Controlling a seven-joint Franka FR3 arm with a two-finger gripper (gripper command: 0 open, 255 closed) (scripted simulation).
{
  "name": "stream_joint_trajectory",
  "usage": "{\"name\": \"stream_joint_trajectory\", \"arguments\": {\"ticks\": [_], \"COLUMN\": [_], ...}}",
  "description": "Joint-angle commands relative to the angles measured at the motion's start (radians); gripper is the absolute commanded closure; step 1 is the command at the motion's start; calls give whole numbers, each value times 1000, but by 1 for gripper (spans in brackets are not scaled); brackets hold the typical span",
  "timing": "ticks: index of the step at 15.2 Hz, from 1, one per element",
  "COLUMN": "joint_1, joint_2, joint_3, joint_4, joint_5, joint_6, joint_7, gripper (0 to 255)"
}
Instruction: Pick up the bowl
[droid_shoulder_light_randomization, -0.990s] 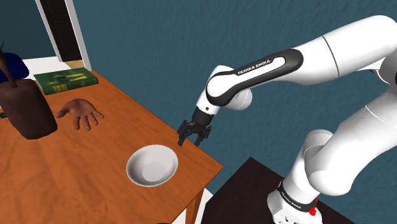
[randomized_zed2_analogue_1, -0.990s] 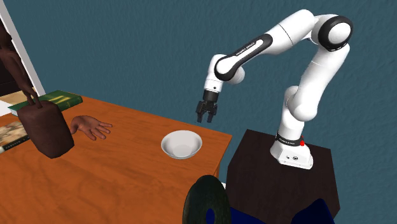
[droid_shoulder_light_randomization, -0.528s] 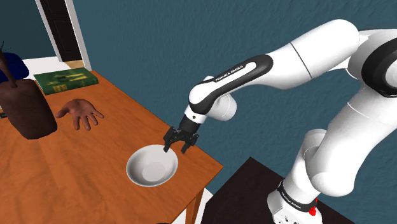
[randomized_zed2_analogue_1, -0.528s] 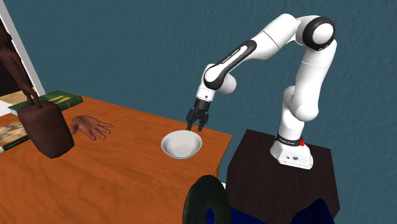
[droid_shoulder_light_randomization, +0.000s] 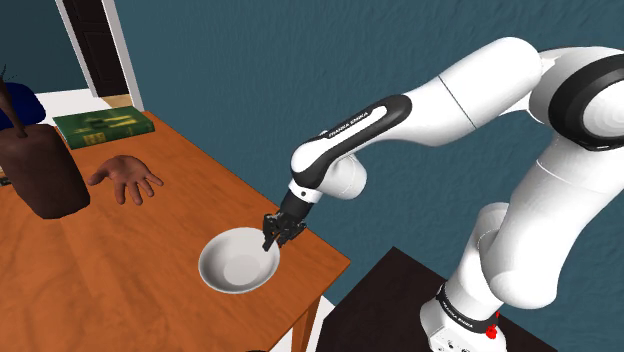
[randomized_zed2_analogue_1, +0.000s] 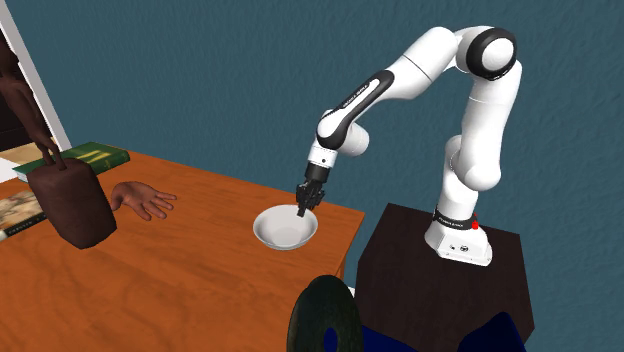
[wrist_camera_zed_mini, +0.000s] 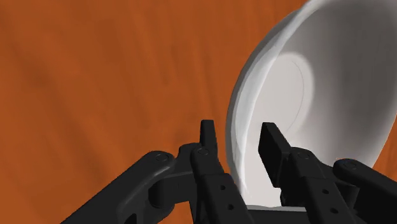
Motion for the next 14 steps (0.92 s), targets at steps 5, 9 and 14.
{"name": "stream_joint_trajectory", "arguments": {"ticks": [5, 9, 14], "joint_1": [0, 0, -9], "joint_2": [1, -11, -69], "joint_3": [0, 0, -3], "joint_4": [0, -1, 4], "joint_5": [2, -11, -78], "joint_6": [1, -7, -55], "joint_7": [-2, 15, 89], "gripper": [255, 255, 255]}}
